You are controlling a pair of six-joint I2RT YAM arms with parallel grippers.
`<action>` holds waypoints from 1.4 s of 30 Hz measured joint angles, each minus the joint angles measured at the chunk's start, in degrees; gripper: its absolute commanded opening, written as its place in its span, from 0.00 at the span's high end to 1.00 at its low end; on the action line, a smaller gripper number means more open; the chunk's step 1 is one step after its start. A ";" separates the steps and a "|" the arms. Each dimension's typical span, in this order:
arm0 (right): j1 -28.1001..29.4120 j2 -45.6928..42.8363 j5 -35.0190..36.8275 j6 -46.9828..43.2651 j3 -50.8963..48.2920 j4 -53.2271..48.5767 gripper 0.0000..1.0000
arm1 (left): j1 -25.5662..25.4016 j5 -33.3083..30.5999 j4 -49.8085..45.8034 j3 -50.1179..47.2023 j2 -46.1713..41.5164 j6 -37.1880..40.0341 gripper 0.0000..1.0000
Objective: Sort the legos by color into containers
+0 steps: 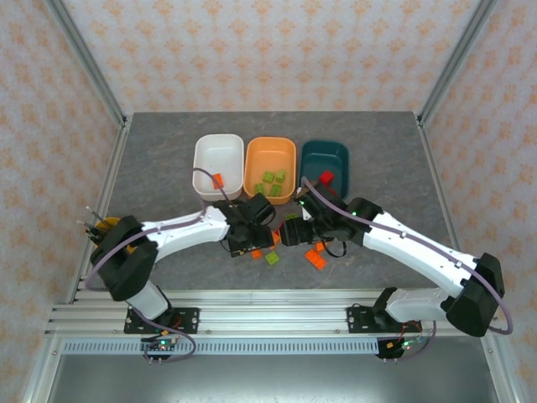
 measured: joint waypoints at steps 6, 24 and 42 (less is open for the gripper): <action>0.00 -2.05 0.07 1.16 -0.04 0.61 0.29 | -0.24 -1.53 -0.28 0.52 2.49 0.02 0.43; 0.00 -3.02 0.63 1.84 -0.07 0.81 0.29 | -1.49 -2.43 -1.01 2.21 7.65 -0.48 0.72; -1.60 -3.02 4.57 4.44 4.02 1.86 0.27 | 11.32 -7.82 -12.57 17.35 -1.18 8.31 0.77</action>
